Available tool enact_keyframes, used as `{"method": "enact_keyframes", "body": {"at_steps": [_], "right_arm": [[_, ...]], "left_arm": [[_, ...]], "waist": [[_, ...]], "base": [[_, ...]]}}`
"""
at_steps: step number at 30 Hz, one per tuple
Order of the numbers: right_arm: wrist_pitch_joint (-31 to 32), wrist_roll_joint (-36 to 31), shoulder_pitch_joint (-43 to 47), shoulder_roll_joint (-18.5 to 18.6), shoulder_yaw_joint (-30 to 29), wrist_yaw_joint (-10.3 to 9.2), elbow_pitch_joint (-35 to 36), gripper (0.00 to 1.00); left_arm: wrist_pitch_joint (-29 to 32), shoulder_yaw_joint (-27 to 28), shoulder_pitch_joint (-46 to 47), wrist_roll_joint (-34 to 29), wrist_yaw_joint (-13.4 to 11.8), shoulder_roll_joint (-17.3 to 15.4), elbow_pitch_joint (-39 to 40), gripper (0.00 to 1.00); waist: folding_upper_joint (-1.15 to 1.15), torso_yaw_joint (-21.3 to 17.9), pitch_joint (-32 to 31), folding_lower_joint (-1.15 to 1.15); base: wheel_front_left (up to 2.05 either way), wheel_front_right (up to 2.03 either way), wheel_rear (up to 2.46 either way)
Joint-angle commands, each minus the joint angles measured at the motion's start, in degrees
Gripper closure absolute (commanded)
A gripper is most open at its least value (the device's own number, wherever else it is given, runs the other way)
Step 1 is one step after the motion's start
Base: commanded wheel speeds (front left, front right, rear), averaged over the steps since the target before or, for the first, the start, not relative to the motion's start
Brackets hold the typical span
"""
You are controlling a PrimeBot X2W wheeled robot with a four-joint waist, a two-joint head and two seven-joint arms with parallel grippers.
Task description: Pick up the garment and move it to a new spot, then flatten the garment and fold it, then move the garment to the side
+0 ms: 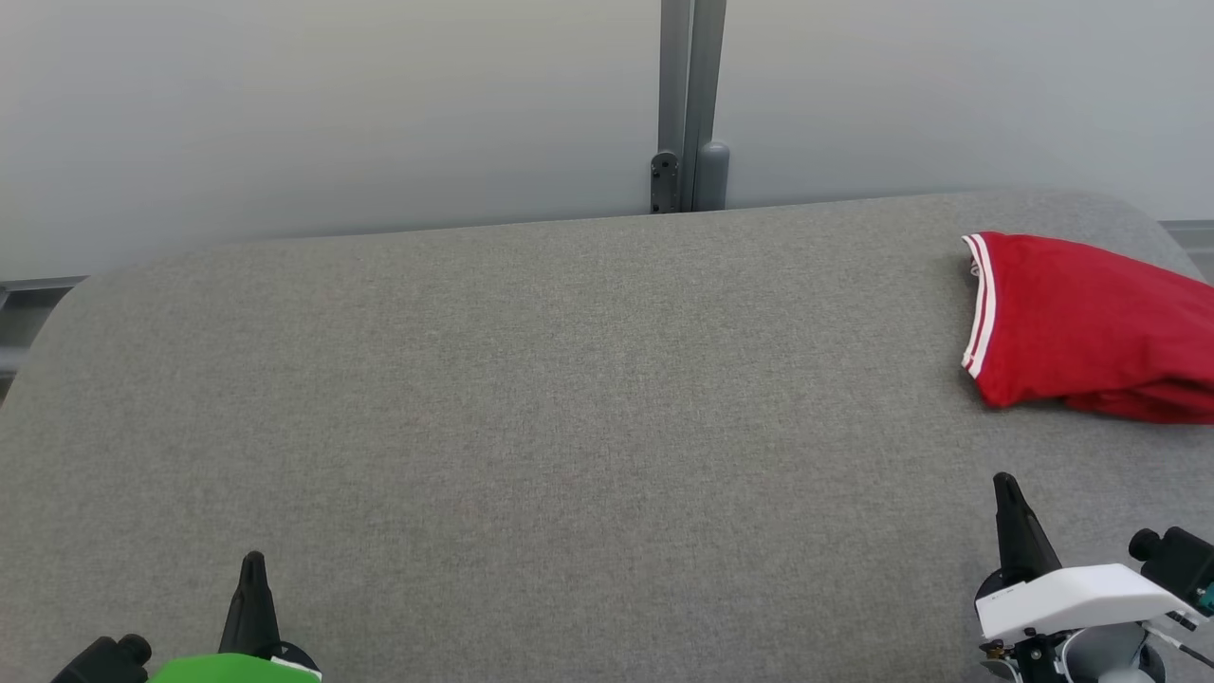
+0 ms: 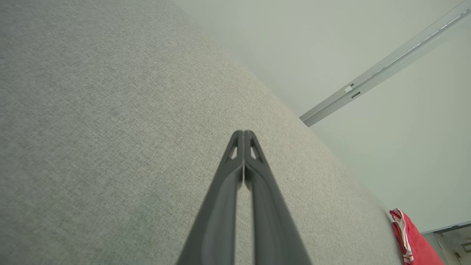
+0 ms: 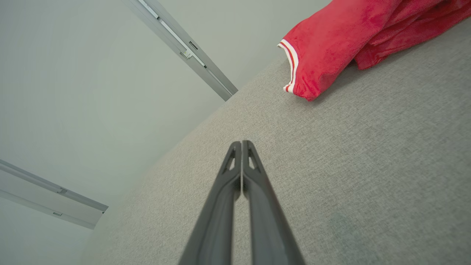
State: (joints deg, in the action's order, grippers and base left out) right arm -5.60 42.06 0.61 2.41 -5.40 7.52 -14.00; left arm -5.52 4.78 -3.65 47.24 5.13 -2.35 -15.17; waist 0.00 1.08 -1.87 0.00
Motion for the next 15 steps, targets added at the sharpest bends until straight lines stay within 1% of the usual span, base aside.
{"method": "enact_keyframes", "body": {"at_steps": [1,15], "right_arm": [[0.46,2.11,-1.76,0.40,-0.22,-0.01,0.77,1.00],[3.04,12.65,-2.97,0.45,-0.45,0.00,0.64,1.00]], "left_arm": [[0.43,0.26,1.68,2.01,0.43,-0.39,0.82,1.00],[3.00,0.60,3.60,11.42,0.88,-0.47,0.93,1.00]], "waist": [[0.00,-0.02,0.03,0.00],[0.00,-0.19,0.36,0.00]], "base": [[0.00,0.00,0.00],[0.00,0.00,0.00]]}}
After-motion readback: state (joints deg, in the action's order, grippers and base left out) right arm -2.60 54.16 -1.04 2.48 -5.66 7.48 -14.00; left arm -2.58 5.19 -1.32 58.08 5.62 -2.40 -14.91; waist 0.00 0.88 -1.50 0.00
